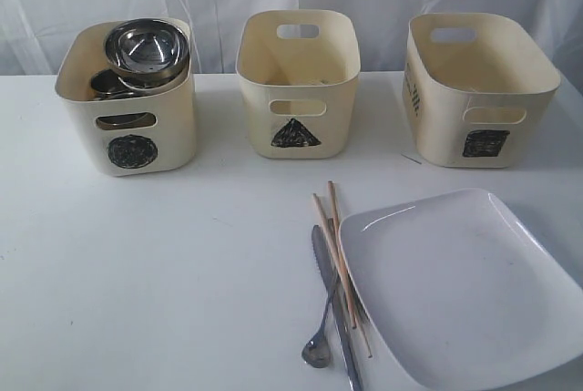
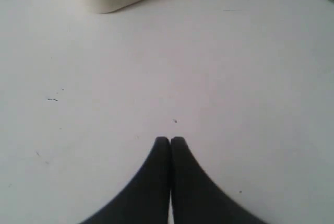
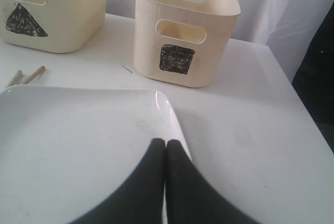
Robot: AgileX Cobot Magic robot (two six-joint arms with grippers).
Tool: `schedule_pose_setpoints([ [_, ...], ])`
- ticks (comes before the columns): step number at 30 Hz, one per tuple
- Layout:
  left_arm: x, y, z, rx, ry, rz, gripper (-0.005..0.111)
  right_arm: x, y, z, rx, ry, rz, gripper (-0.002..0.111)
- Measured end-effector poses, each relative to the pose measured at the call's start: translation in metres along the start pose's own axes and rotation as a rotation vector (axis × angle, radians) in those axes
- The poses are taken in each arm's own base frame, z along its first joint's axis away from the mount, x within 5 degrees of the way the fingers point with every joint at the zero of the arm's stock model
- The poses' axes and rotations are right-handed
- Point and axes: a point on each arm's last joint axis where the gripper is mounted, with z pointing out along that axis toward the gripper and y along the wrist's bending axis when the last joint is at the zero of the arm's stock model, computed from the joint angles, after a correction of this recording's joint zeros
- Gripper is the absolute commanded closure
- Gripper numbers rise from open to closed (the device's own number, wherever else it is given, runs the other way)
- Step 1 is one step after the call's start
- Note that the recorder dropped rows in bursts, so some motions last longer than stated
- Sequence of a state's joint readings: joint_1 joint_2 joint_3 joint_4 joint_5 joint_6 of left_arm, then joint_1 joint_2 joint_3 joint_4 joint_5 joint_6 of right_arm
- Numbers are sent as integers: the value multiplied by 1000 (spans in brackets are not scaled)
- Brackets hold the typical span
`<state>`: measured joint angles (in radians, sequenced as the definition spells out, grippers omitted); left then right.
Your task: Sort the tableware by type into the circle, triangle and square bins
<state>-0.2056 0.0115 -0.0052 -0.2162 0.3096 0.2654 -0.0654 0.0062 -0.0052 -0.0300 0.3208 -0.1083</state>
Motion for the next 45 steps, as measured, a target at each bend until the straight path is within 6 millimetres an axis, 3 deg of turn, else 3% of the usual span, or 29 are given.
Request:
schedule_pose_setpoints([
  [16, 1, 7, 0, -123, 7, -54, 107, 0, 0, 0, 0, 0, 0, 108],
  [40, 2, 8, 0, -140, 21, -29, 107, 0, 0, 0, 0, 0, 0, 108],
  [45, -2, 11, -1, -166, -23, -130, 107, 0, 0, 0, 0, 0, 0, 108],
])
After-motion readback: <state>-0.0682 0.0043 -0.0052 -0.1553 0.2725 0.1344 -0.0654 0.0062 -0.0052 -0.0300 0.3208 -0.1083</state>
